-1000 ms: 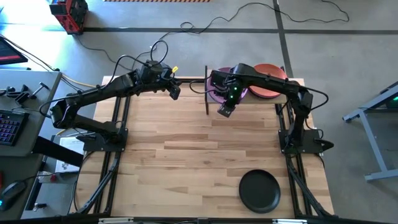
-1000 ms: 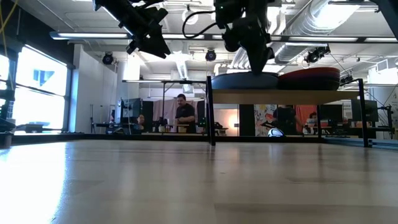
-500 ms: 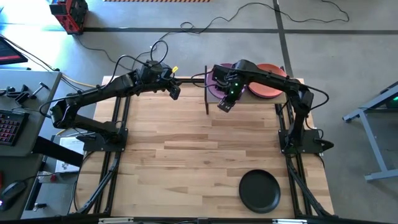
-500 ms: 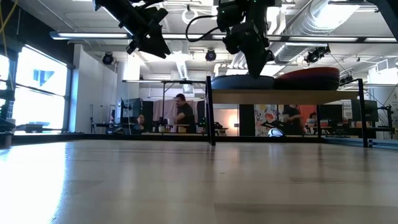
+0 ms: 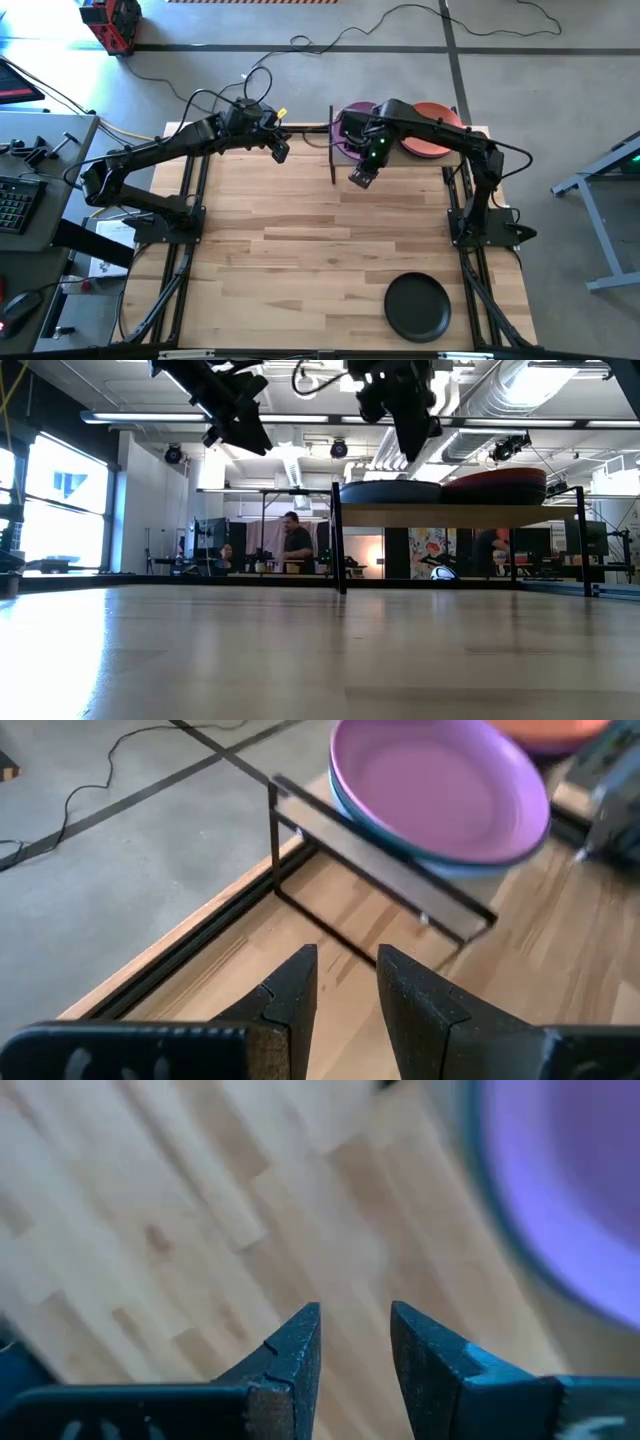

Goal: Place and stack plates onto a shelf
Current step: Stack the black plate on top of the purple plate on the shelf

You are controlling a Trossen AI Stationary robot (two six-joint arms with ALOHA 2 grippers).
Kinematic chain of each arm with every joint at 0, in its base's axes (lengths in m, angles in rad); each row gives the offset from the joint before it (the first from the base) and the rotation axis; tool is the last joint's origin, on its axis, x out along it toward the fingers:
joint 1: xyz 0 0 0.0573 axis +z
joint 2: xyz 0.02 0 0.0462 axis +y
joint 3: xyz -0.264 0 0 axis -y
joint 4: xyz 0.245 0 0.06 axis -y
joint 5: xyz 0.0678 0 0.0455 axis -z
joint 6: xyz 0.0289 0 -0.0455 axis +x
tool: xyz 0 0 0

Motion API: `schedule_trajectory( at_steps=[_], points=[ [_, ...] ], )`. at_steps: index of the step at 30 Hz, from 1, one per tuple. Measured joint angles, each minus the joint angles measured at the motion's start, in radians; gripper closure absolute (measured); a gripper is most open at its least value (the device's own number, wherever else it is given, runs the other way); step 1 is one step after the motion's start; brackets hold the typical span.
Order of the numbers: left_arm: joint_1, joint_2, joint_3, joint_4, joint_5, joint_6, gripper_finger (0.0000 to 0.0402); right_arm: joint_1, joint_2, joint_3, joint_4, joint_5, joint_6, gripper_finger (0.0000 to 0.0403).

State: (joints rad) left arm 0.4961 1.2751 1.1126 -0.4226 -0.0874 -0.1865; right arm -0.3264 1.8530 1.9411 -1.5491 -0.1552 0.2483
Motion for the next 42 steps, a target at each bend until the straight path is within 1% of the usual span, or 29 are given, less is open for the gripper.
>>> schedule_trajectory(
  at_steps=[3, 6, 14, 19, 23, 27, 29, 37, 42],
  points=[
    [-0.007, 0.0, 0.0, -0.047, 0.001, 0.041, 0.0304, 0.05, -0.002, 0.009, -0.004, -0.032, 0.005, 0.03],
    [-0.008, 0.0, 0.0, -0.091, 0.001, 0.058, 0.0304, 0.104, -0.002, 0.009, -0.024, -0.034, 0.008, 0.03],
    [-0.008, 0.0, 0.0, -0.215, 0.0, 0.076, 0.0304, 0.253, -0.002, 0.009, -0.022, -0.035, 0.228, 0.03],
    [-0.008, 0.0, 0.0, -0.247, 0.0, 0.116, 0.0304, 0.371, -0.002, 0.008, -0.022, 0.038, 0.368, 0.03],
    [-0.008, 0.0, 0.0, -0.253, 0.012, 0.121, 0.0304, 0.476, -0.002, 0.008, -0.021, 0.052, 0.49, 0.03],
    [-0.008, 0.0, 0.0, -0.255, 0.036, 0.139, 0.0304, 0.586, -0.002, 0.008, -0.021, 0.104, 0.593, 0.03],
    [-0.008, 0.0, 0.0, -0.255, 0.045, 0.139, 0.0304, 0.635, -0.001, 0.008, -0.018, 0.122, 0.609, 0.03],
    [-0.008, 0.0, 0.0, -0.254, 0.051, 0.137, 0.0304, 0.787, 0.014, 0.007, -0.008, 0.132, 0.66, 0.03],
    [-0.008, 0.0, 0.0, -0.255, 0.051, 0.086, 0.0304, 0.852, 0.014, 0.007, -0.006, 0.208, 0.632, 0.03]
  ],
)
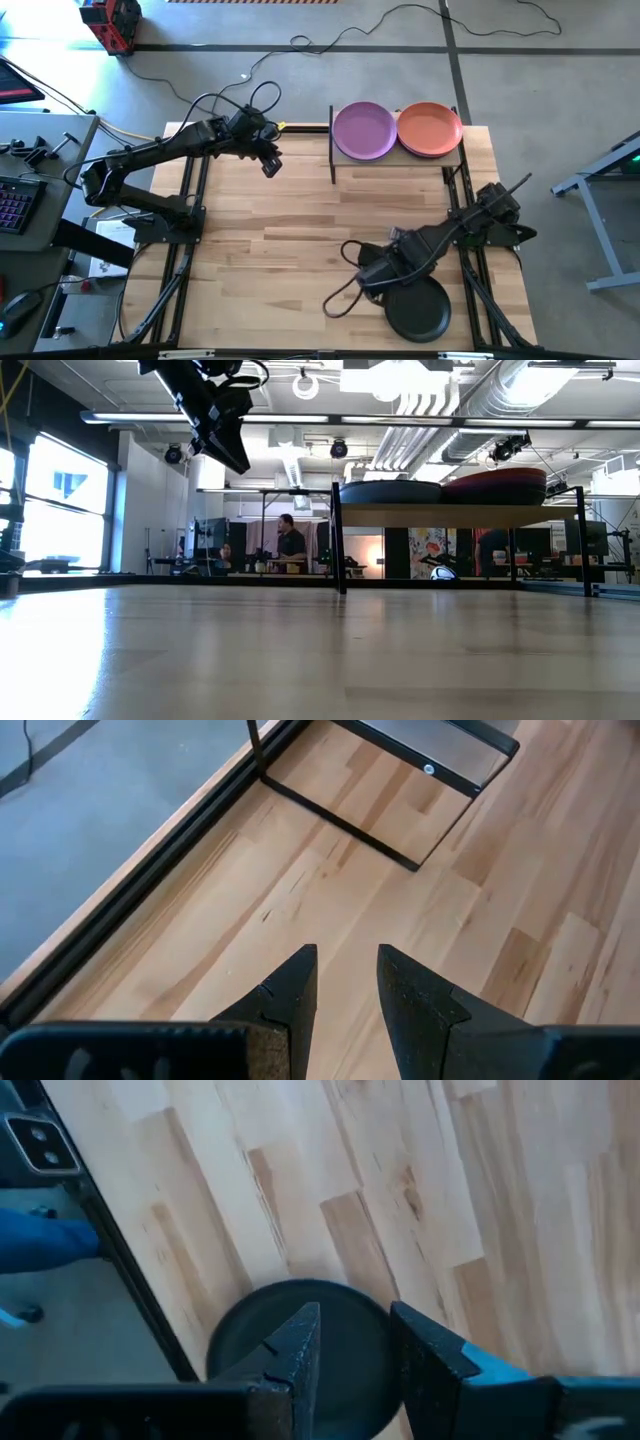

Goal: Place and stack plates onto a shelf
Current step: Stack the black plate on top of the purple plate on the shelf

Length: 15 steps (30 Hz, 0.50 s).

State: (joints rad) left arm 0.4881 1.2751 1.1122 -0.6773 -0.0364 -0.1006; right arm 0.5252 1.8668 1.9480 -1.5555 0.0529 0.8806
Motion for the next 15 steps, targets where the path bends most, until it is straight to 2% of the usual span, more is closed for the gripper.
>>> schedule_trajectory(
  at_steps=[5, 12, 15],
  points=[
    [-0.014, 0.0, 0.0, 0.0, 0.0, -0.07, 0.0304, 0.014, 0.0, 0.0, -0.013, 0.052, -0.067, 0.03],
    [-0.057, 0.0, 0.0, 0.001, 0.001, -0.187, 0.0304, 0.021, 0.0, 0.0, -0.015, 0.051, -0.232, 0.03],
    [-0.08, 0.0, 0.0, 0.001, 0.0, -0.229, 0.0304, 0.021, -0.005, -0.04, -0.015, 0.051, -0.308, 0.03]
  ],
)
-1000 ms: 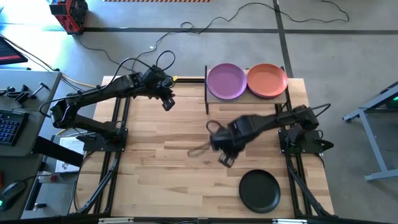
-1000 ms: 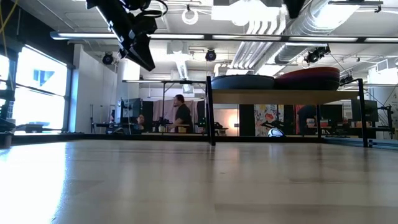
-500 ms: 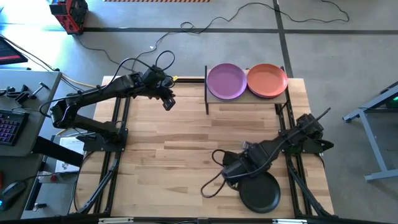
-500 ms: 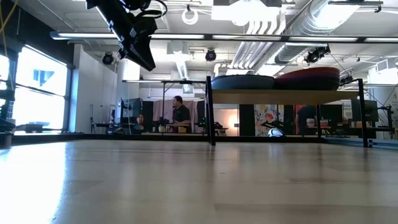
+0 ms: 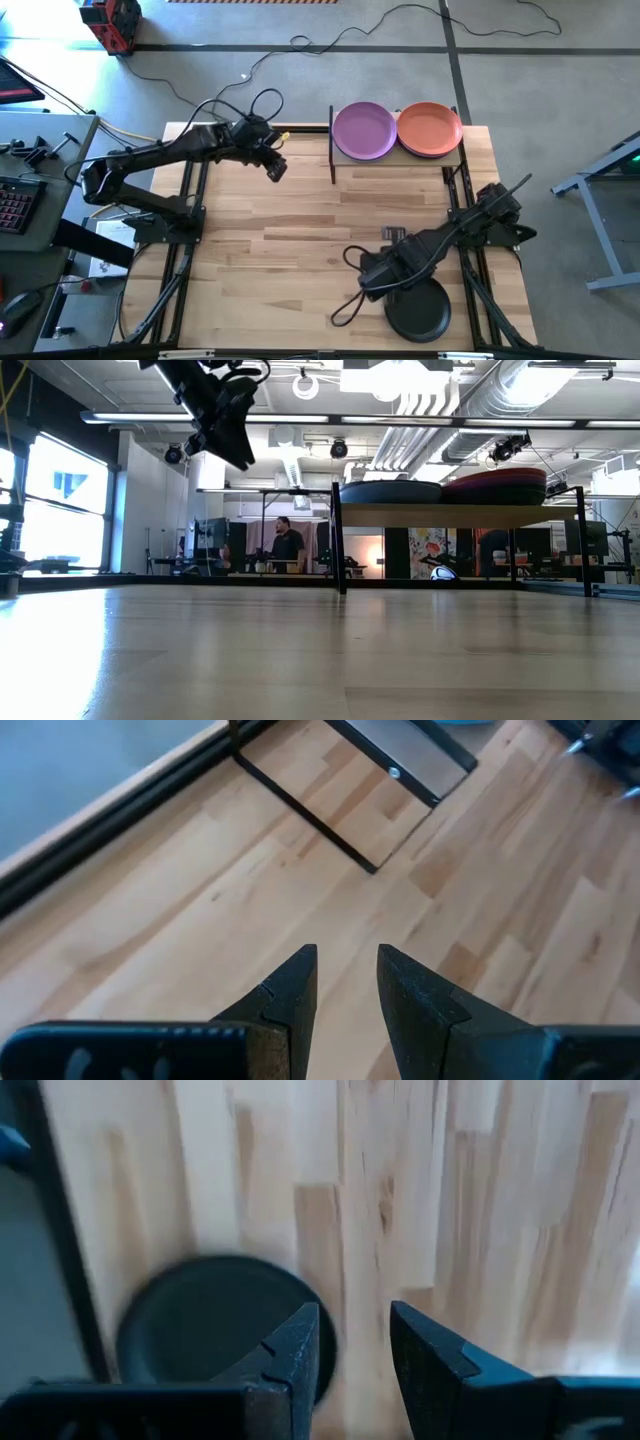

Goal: Place and stack plates onto a shelf
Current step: Stack the black plate on top of the purple plate on the shelf

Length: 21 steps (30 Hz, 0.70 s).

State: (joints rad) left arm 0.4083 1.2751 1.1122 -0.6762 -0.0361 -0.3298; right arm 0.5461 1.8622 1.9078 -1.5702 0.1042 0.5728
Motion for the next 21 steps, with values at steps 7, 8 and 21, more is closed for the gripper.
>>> schedule_trajectory(
  at_steps=[7, 8, 21],
  points=[
    [-0.064, 0.0, 0.0, 0.0, -0.002, -0.087, 0.0304, 0.0, -0.078, -0.228, 0.06, -0.013, -0.091, 0.03],
    [-0.073, 0.0, 0.0, 0.0, -0.003, -0.088, 0.0304, 0.0, -0.096, -0.266, 0.092, -0.021, -0.104, 0.03],
    [-0.141, 0.0, 0.0, 0.0, -0.026, -0.154, 0.0304, 0.0, -0.233, -0.764, 0.504, -0.165, -0.2, 0.03]
  ],
)
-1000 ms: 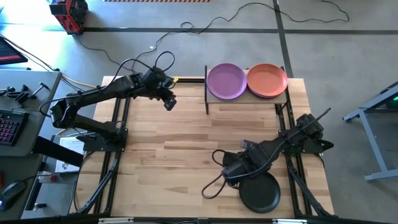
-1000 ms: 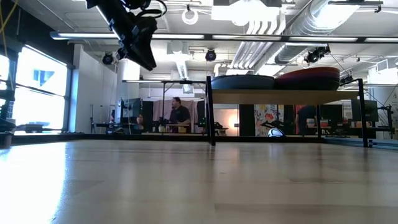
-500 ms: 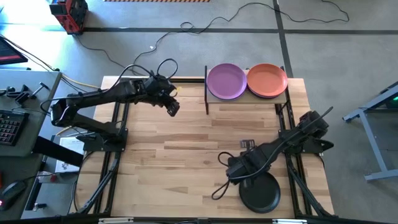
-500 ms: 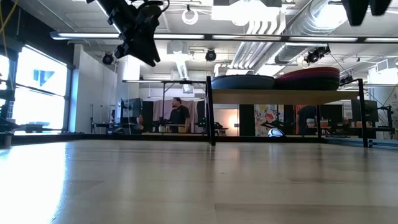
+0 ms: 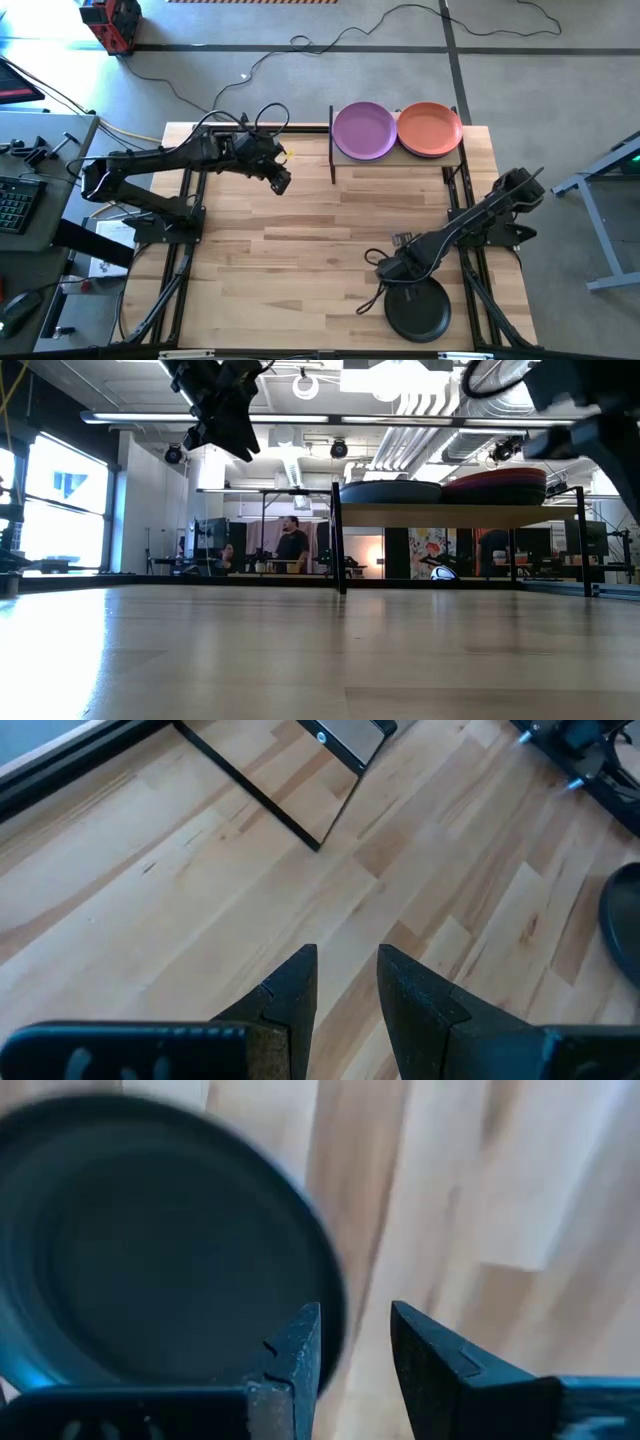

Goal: Place and stack plates onto a shelf
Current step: Stack the black plate on top of the purple plate on the shelf

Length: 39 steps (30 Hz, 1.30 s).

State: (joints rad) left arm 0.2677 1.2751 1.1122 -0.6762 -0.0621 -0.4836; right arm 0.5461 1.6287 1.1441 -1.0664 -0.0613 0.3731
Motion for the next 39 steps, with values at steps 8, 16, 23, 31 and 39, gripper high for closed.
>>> schedule_trajectory(
  at_steps=[8, 16, 23, 31, 39],
  points=[
    [-0.002, 0.0, 0.0, 0.0, -0.003, -0.038, 0.0304, 0.0, 0.0, -0.11, 0.108, -0.037, -0.01, 0.03],
    [-0.002, 0.0, 0.0, 0.0, -0.006, -0.066, 0.0304, 0.0, 0.0, -0.173, 0.183, -0.069, -0.009, 0.03],
    [-0.003, 0.0, 0.0, 0.0, -0.006, -0.066, 0.0304, 0.0, 0.002, -0.18, 0.216, -0.062, -0.004, 0.03],
    [-0.003, 0.0, 0.0, 0.0, -0.006, -0.099, 0.0304, 0.0, 0.041, -0.179, 0.252, -0.066, -0.032, 0.03],
    [-0.003, 0.0, 0.0, 0.0, -0.006, -0.1, 0.0304, 0.0, 0.063, -0.179, 0.261, -0.066, -0.04, 0.03]
  ],
)
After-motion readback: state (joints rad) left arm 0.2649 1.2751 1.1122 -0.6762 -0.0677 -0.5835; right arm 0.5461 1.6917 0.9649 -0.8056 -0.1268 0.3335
